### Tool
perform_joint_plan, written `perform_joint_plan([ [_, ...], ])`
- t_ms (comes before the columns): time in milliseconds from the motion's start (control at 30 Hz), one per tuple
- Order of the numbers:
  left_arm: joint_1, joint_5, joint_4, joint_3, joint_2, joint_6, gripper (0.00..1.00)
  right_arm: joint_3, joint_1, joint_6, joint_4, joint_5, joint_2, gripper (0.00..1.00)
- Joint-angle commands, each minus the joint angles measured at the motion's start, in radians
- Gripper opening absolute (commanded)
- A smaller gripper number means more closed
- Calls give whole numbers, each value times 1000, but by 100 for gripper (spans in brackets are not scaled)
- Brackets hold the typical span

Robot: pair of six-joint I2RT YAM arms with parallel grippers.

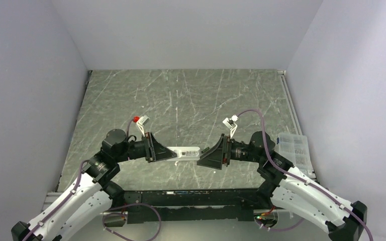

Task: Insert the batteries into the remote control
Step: Remove the battery cover from the remote control.

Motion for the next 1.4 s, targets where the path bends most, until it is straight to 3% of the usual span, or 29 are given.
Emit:
perform_joint_plan([
  [0,0,1,100,-3,-20,-46,0,70,27,-31,31,68,3,97],
  [233,-1,8,117,-8,-26,-63,0,87,54,-51,29,112,6,93],
  [1367,0,52,194,-14,0,-99,0,152,119,-137,-63,264,18,91],
])
